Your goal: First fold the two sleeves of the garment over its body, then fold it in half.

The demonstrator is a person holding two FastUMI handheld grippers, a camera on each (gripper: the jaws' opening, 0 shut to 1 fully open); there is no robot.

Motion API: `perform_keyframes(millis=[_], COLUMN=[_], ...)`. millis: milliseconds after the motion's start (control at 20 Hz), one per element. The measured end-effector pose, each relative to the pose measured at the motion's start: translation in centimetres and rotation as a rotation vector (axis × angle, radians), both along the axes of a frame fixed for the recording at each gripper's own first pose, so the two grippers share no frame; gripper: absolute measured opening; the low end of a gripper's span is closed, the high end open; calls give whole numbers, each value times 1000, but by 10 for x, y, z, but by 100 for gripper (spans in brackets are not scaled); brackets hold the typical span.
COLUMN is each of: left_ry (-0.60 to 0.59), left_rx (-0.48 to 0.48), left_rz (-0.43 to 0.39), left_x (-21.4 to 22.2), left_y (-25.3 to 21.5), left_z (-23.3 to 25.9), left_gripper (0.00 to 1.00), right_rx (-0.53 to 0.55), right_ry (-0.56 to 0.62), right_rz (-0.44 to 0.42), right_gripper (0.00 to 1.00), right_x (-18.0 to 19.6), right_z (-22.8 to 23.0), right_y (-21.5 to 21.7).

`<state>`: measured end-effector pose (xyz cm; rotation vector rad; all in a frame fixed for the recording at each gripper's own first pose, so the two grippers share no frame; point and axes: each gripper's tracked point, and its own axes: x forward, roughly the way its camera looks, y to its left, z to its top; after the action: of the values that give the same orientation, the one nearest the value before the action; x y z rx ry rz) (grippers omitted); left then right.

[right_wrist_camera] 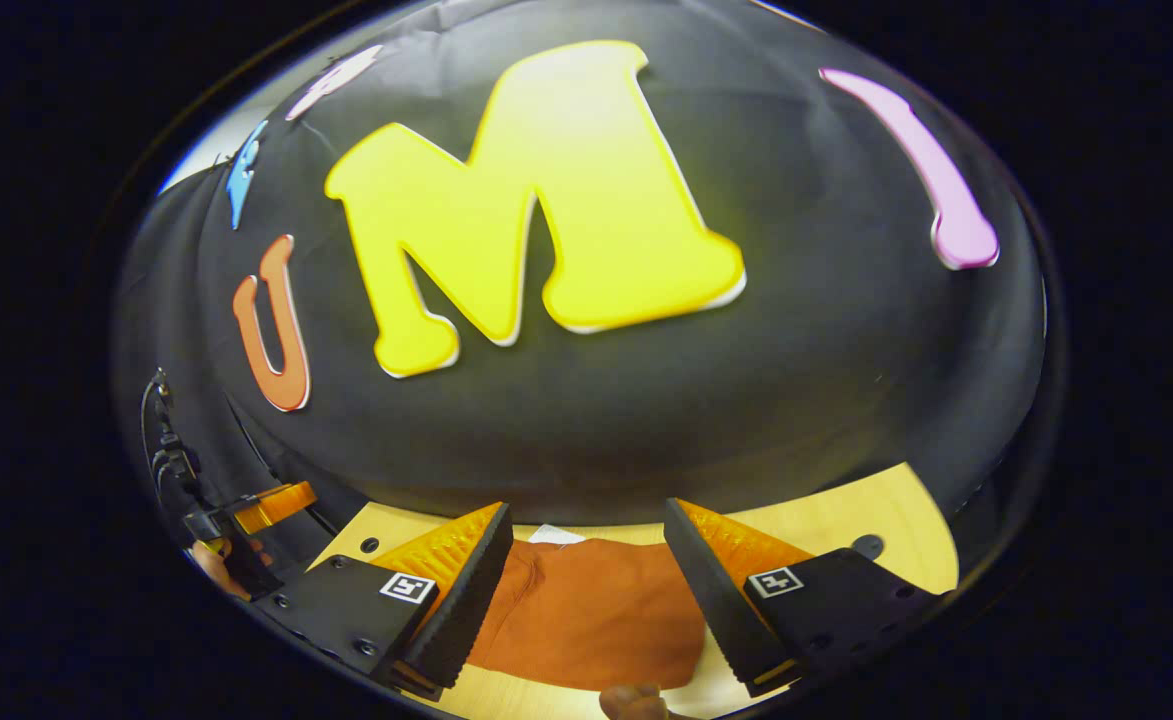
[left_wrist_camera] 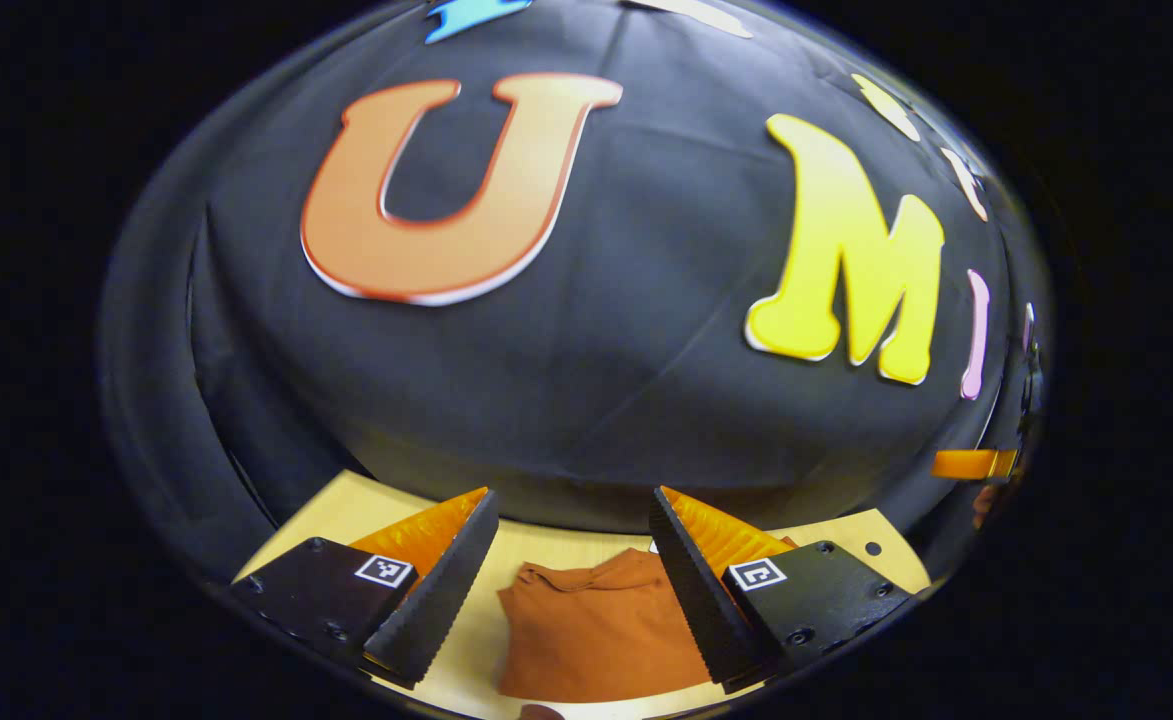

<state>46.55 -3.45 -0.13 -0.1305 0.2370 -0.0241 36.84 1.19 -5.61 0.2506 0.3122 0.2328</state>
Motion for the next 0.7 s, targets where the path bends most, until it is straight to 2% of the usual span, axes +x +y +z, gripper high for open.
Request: perform_keyframes(millis=[100,150,300,400,550,650,700], left_ry=[-29,-46,-126,-140,-152,-120,-103], left_rx=[57,60,64,76,33,-7,-18], left_rz=[-1,-1,10,12,-5,-4,14], left_x=[-42,-63,-114,-150,-191,-218,-229], left_y=[-2,-7,-24,-39,-64,-74,-72], left_z=[18,25,37,30,21,8,3], left_gripper=[98,98,98,98,98,98,98], right_rx=[-46,-75,-145,-160,-160,-199,-215], right_ry=[-82,-120,-190,-210,-220,-201,-186], right_rz=[-18,-25,-55,-99,-172,-178,-164], right_gripper=[93,97,97,97,97,97,94], right_x=[-37,-55,-107,-137,-179,-206,-221], right_z=[26,35,44,41,27,6,-6], right_y=[-6,-10,-29,-38,-53,-55,-51])
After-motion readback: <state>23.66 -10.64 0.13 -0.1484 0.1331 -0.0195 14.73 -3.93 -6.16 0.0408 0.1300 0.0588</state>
